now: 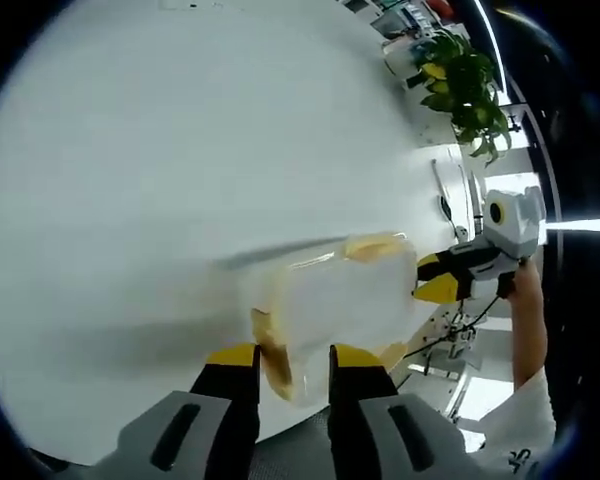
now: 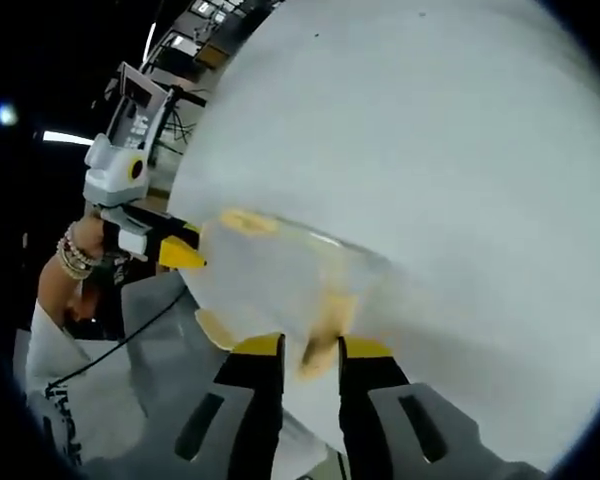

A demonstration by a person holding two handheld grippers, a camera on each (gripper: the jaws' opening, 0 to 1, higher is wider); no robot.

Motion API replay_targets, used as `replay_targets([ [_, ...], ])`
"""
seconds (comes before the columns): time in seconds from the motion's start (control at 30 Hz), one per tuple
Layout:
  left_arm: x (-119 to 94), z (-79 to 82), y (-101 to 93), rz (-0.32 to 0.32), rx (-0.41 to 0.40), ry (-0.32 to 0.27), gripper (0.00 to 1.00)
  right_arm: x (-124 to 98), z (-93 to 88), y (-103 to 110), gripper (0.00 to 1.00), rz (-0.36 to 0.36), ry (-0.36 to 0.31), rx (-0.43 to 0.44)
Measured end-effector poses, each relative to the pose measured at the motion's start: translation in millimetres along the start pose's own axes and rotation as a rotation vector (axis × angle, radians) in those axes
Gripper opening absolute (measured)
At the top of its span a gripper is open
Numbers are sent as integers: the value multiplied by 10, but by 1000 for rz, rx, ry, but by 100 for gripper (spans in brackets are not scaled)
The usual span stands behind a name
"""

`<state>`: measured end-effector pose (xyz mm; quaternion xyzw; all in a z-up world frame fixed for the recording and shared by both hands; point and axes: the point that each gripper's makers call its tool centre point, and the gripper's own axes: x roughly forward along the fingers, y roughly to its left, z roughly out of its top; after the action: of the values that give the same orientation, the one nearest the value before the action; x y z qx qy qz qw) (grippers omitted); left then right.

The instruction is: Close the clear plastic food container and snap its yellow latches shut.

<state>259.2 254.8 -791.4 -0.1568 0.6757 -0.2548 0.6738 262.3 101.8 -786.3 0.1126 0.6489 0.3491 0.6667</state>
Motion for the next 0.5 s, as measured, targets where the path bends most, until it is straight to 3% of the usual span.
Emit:
replay_targets([
  [0.3, 11, -12, 8, -9, -13, 13, 17, 11, -16, 16, 15, 3, 7, -7],
  [0.33, 25, -6, -50, -49, -17, 6, 16, 12, -16, 18, 15, 2, 9, -8],
  [0.37, -6, -49, 11, -39, -58, 21, 16, 12, -92, 113, 14, 57, 45, -8],
  [0.4, -14, -48, 36, -36, -42, 21, 16, 14, -44, 34, 14, 11, 11, -8],
  [0.5, -36, -55, 64, -28, -28, 18, 16, -12, -91, 67, 14, 15, 18, -18],
])
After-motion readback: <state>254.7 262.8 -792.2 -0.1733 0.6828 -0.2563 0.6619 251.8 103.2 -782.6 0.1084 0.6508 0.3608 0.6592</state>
